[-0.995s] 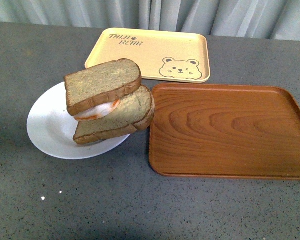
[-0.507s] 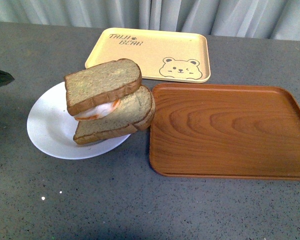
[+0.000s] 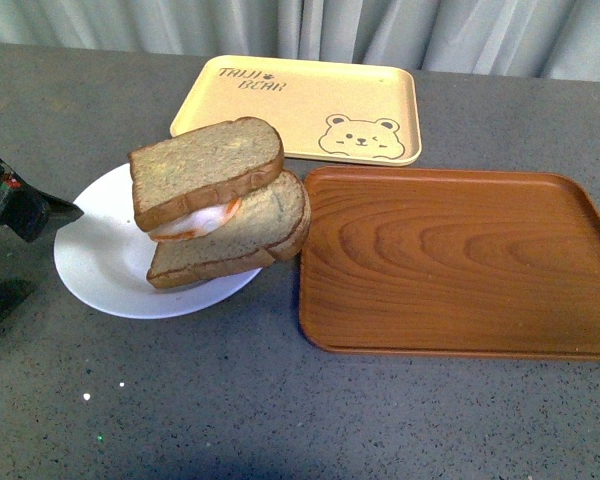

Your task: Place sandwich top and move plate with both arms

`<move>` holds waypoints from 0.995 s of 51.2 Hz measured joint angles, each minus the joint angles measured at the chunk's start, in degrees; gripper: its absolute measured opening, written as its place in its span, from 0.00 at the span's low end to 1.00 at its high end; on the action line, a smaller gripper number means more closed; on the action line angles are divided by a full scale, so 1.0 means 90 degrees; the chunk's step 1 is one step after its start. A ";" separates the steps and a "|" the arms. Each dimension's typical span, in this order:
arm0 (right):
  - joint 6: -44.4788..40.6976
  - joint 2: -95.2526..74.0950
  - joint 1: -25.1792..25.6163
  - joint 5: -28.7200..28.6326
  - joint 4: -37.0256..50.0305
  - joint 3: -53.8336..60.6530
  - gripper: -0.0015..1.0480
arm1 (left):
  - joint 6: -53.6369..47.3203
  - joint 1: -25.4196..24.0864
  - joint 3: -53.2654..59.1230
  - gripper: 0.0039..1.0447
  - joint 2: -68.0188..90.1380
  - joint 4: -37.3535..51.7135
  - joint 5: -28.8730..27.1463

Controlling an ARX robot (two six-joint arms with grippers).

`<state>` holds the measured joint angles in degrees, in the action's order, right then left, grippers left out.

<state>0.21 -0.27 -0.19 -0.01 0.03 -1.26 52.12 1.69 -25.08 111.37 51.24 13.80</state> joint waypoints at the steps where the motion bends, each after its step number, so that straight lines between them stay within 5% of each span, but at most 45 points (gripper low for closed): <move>1: 0.0000 0.0000 0.0000 0.0000 0.0000 0.0000 0.91 | 0.0027 0.0005 -0.0012 0.92 0.0034 0.0015 -0.0007; 35: 0.0000 0.0000 0.0000 0.0000 0.0000 0.0000 0.91 | 0.0602 0.0517 -0.0498 0.92 0.0794 0.0461 -0.0199; 44: 0.0000 0.0000 0.0000 0.0002 0.0000 0.0000 0.91 | 0.0746 0.0563 -0.0495 0.66 0.0891 0.0478 -0.0129; 51: 0.0000 0.0000 0.0000 0.0002 0.0000 0.0000 0.91 | 0.0918 0.0595 -0.0296 0.35 0.0947 0.0549 0.0078</move>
<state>0.21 -0.27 -0.19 0.01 0.03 -1.26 60.38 7.05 -27.75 119.90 56.18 14.50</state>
